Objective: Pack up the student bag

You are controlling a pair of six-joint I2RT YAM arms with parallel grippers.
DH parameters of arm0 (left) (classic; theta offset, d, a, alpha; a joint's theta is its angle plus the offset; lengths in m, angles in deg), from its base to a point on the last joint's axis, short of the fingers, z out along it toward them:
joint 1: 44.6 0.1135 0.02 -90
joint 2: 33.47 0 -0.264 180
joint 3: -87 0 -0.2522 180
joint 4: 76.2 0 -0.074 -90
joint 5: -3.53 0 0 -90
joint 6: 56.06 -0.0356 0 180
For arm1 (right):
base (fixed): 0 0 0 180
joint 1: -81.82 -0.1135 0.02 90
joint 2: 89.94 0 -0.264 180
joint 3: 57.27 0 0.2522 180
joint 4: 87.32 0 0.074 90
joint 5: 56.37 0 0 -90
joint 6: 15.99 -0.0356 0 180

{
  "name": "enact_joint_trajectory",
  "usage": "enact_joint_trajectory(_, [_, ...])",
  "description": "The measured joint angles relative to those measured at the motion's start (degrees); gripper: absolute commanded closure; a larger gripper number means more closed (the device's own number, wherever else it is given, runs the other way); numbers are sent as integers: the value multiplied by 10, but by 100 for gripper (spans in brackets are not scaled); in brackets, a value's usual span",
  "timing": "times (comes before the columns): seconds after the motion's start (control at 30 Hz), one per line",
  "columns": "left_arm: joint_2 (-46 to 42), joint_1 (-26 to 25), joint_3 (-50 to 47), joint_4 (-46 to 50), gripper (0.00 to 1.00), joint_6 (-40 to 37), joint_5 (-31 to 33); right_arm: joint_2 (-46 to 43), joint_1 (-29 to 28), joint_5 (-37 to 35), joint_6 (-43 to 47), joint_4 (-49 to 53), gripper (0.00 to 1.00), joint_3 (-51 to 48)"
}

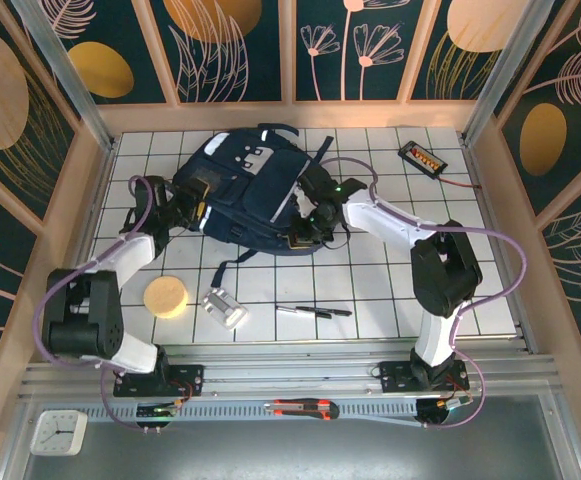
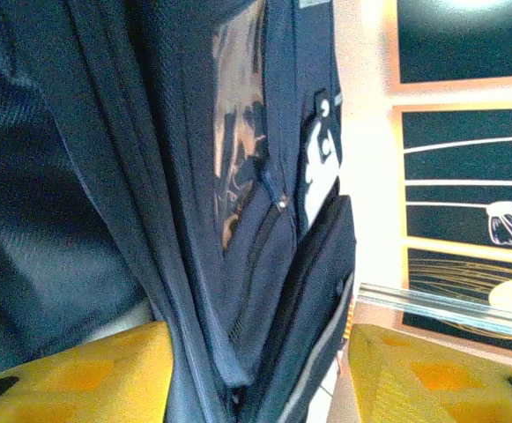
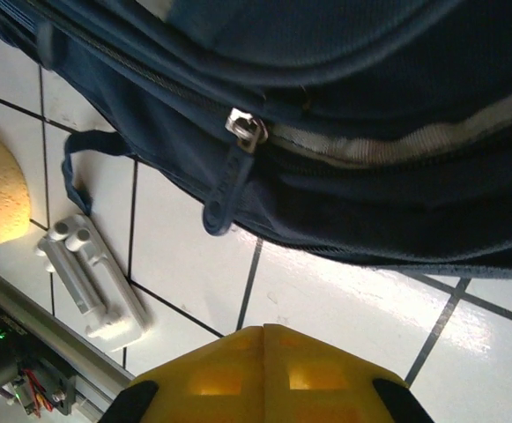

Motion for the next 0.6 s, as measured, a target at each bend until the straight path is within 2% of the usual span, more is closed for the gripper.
enact_joint_trajectory(0.03, [-19,-3,-4,11,38,-5,0,0,2,2,0,-1,53,2])
enact_joint_trajectory(0.1, [-50,-14,-10,24,38,-10,1,0,8,6,2,-3,49,2])
enact_joint_trajectory(0.2, [-83,-48,-29,24,38,-3,2,0,16,10,2,-4,47,3])
enact_joint_trajectory(0.33, [-85,-97,-73,3,38,28,2,10,13,10,2,-4,47,24])
enact_joint_trajectory(0.6, [-29,-127,-92,-27,37,60,4,81,-30,2,-16,2,46,92])
